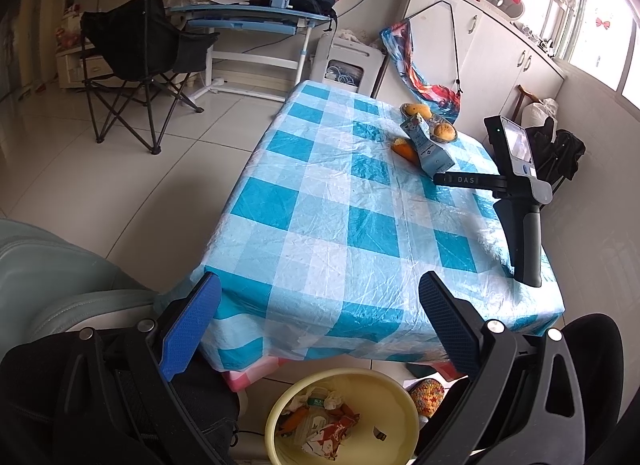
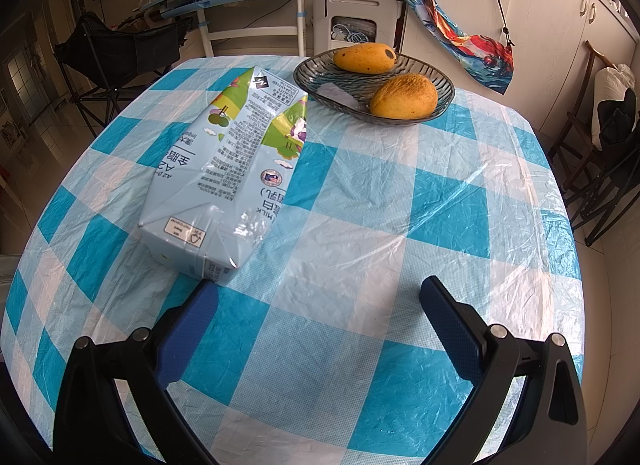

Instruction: Collect trash

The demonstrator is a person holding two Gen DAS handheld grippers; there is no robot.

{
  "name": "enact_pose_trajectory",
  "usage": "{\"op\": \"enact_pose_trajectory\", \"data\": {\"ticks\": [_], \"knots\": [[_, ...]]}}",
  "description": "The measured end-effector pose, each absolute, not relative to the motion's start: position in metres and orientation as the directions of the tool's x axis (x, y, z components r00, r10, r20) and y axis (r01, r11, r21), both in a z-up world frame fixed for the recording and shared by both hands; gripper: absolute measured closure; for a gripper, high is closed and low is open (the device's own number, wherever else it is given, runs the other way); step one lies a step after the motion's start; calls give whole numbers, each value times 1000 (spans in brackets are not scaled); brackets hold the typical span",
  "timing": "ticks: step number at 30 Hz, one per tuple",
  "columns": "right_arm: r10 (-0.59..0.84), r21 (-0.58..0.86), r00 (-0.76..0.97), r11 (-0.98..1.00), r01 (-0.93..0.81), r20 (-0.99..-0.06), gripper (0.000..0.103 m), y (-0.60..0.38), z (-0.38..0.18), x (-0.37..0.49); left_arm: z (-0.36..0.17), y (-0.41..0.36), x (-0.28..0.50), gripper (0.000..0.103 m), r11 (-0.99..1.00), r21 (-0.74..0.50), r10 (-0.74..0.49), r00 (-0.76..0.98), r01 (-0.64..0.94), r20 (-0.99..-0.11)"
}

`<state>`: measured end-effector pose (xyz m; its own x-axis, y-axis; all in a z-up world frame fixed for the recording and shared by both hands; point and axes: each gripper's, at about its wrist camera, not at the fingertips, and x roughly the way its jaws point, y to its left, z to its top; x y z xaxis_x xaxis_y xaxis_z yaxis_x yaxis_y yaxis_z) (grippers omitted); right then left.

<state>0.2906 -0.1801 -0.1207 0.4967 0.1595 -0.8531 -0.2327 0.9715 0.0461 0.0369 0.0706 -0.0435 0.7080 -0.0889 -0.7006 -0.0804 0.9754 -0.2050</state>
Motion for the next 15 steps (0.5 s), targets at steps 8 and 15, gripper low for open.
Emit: {"op": "enact_pose_trajectory", "data": {"ticks": [8, 15], "knots": [[160, 46, 497, 971, -233, -853, 7, -180, -121, 290, -40, 90, 50, 7, 968, -235, -104, 702, -93, -705], [160, 46, 497, 971, -233, -853, 7, -180, -121, 291, -43, 87, 51, 7, 973, -212, -95, 685, -87, -722]]}}
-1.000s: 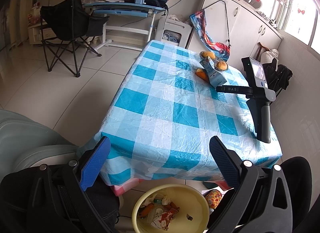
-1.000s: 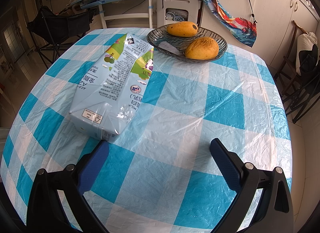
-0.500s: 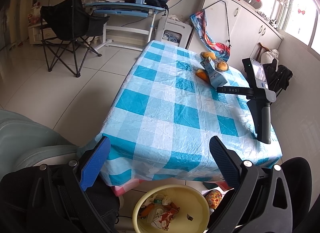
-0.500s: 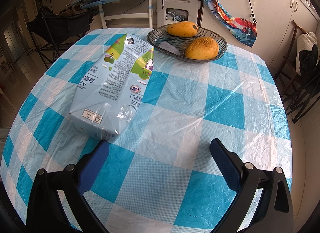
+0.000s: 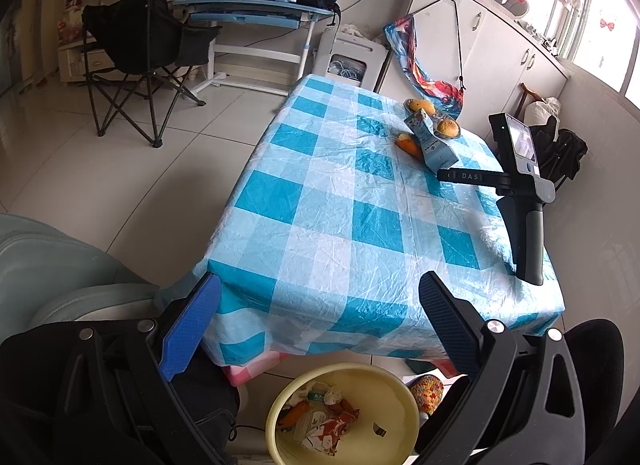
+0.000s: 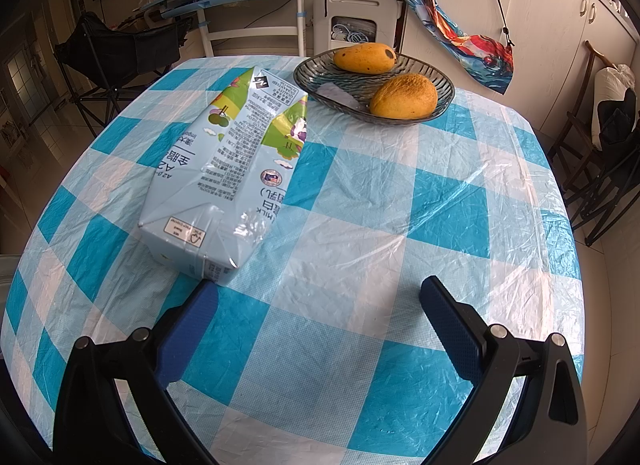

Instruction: Collect trash

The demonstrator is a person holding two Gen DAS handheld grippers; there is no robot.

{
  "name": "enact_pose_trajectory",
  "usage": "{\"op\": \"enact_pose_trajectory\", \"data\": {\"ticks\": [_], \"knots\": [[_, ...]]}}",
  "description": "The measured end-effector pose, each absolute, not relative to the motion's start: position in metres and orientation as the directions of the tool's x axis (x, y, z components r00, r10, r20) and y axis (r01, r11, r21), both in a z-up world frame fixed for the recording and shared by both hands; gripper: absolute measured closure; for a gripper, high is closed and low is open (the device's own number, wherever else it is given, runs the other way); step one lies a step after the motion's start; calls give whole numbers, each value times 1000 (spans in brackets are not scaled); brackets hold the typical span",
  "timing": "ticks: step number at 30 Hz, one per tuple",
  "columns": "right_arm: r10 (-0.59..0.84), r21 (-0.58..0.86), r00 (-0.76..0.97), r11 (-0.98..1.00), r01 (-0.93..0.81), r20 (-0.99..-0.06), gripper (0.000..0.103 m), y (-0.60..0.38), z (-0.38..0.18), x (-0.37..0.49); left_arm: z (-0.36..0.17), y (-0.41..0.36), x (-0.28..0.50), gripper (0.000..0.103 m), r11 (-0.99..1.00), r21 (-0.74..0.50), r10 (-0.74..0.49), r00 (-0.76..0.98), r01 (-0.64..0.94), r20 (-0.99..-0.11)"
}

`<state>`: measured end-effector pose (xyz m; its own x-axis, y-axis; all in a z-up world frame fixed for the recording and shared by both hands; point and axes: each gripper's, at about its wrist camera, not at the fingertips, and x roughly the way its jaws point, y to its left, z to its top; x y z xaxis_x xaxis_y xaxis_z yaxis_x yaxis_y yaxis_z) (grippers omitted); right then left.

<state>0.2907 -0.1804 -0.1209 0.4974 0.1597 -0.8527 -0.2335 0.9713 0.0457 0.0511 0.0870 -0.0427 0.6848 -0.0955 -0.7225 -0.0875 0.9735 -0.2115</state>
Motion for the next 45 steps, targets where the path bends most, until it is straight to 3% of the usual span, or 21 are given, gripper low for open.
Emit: {"op": "enact_pose_trajectory", "data": {"ticks": [15, 45], "knots": [[160, 45, 498, 971, -234, -852, 7, -181, -121, 291, -41, 54, 39, 7, 995, -95, -64, 697, -6, -714], [161, 46, 499, 971, -236, -851, 7, -182, -121, 290, -39, 42, 119, 7, 1000, 7, 24, 667, -28, -745]]}}
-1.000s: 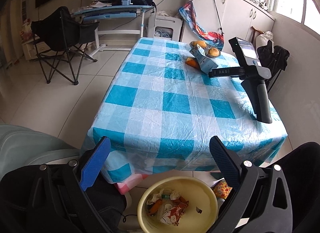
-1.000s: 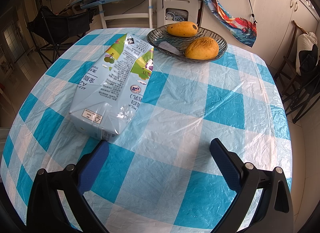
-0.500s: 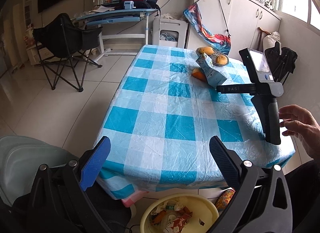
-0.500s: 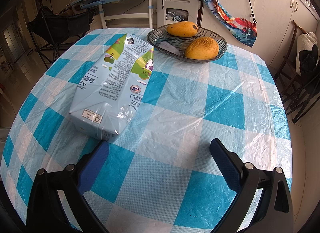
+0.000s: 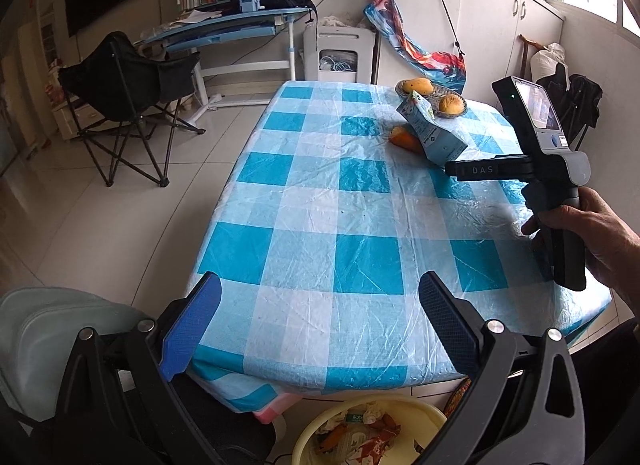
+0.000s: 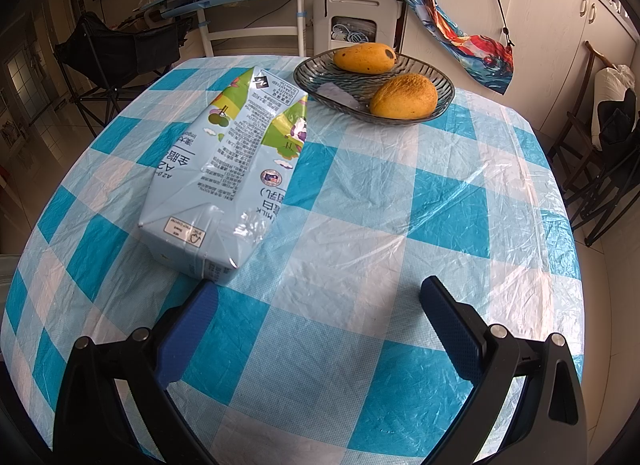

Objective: Collect trash
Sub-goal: 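Move the right gripper down around the milk carton while the left approaches the orange peel, then grasp the milk carton with the right gripper while the left grasps the orange peel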

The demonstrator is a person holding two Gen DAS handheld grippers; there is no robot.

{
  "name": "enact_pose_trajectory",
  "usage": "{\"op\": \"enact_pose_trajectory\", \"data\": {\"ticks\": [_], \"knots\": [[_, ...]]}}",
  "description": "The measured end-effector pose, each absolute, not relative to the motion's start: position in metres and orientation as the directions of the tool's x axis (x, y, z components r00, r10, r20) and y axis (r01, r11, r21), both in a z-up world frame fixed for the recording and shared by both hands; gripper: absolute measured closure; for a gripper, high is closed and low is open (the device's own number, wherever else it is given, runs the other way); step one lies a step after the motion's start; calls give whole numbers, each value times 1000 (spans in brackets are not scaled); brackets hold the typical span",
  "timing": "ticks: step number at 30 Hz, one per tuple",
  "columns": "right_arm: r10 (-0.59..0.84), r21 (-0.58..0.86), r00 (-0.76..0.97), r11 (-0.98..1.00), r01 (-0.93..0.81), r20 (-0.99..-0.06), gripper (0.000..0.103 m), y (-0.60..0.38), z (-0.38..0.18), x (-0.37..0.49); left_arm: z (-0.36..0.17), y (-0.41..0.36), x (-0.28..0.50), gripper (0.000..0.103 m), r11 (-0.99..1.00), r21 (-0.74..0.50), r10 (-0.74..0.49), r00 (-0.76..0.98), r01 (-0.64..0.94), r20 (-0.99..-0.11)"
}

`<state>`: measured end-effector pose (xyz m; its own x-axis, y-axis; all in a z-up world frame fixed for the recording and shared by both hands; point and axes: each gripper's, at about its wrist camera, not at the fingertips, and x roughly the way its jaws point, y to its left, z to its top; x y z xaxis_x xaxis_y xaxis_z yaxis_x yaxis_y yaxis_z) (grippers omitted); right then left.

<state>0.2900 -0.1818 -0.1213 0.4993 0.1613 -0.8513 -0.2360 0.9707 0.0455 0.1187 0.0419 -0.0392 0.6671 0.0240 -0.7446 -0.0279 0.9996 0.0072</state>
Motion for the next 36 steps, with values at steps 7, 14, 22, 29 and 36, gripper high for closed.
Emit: {"op": "enact_pose_trajectory", "data": {"ticks": [7, 14, 22, 29, 36], "knots": [[190, 47, 462, 952, -302, -866, 7, -182, -120, 280, -38, 41, 146, 7, 998, -58, -21, 657, -34, -753], [208, 34, 512, 944, -328, -833, 7, -190, -97, 270, -40, 46, 172, 7, 992, -93, -16, 658, -82, -753], [471, 381, 489, 882, -278, -734, 7, -182, -84, 300, -45, 43, 189, 7, 990, -99, -9, 655, -102, -755], [500, 457, 457, 864, -209, -736, 7, -166, -99, 333, -50, 36, 209, 7, 991, -94, -12, 651, -91, -759], [528, 488, 396, 848, -207, -751, 42, -177, -113, 338, -48, 24, 246, 7, 987, -129, -30, 669, -98, -742]]}}
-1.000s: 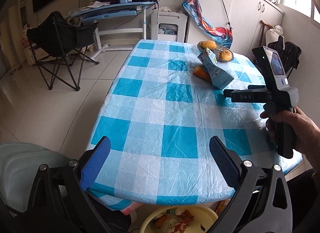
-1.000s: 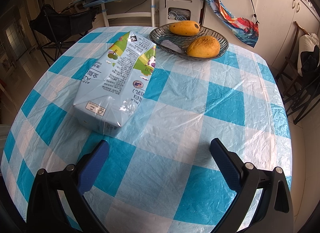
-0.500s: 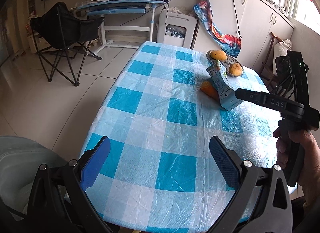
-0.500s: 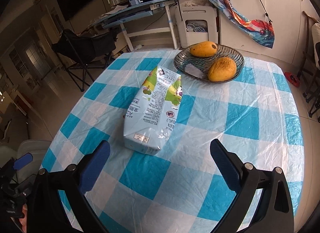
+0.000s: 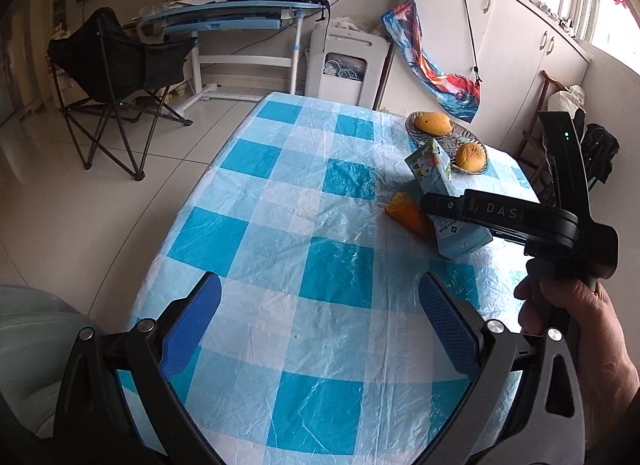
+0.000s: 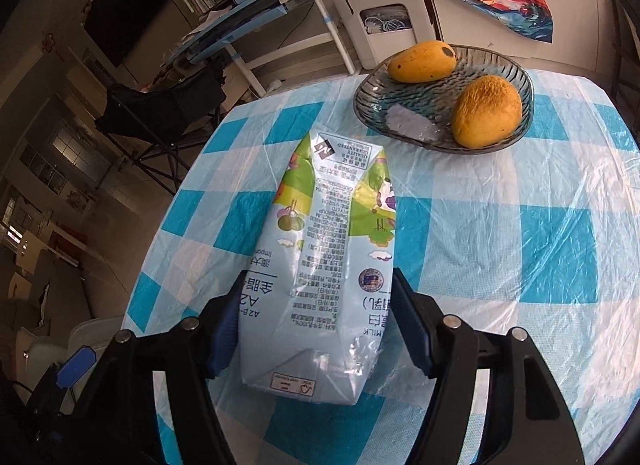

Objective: Collect trash
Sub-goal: 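Grasp the milk carton with the right gripper while the left grasps the orange peel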

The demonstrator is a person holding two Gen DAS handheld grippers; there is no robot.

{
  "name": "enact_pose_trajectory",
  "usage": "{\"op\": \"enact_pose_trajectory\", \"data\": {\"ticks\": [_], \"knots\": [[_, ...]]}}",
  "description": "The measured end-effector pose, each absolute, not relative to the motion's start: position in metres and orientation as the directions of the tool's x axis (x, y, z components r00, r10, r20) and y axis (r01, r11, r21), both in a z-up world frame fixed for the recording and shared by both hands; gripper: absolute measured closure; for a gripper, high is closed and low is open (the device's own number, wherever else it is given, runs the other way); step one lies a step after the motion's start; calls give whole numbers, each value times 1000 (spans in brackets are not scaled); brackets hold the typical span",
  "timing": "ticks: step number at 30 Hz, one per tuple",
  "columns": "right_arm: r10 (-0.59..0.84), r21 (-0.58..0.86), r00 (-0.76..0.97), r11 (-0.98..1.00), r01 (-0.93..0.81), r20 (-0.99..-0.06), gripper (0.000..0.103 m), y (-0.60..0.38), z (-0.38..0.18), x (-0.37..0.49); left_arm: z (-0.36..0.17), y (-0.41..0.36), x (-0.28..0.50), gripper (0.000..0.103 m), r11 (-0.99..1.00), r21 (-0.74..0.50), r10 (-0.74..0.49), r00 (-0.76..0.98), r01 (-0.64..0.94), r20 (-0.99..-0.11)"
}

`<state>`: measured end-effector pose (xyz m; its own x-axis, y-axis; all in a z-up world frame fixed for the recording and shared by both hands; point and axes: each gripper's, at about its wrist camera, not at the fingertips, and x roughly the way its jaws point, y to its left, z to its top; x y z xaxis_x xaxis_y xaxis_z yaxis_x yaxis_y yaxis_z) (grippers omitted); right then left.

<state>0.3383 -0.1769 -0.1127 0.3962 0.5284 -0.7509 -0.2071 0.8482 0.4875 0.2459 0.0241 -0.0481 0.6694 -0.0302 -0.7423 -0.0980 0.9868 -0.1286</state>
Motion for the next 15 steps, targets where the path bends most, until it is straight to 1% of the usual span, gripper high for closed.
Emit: {"op": "enact_pose_trajectory", "data": {"ticks": [9, 15], "knots": [[473, 414, 409, 881, -228, -781, 42, -210, -97, 319, -57, -12, 296, 7, 984, -147, -45, 667, -97, -744], [431, 367, 372, 901, -232, -822, 42, -214, -108, 319, -73, -30, 325, 7, 985, -132, -27, 641, -115, -767]]}}
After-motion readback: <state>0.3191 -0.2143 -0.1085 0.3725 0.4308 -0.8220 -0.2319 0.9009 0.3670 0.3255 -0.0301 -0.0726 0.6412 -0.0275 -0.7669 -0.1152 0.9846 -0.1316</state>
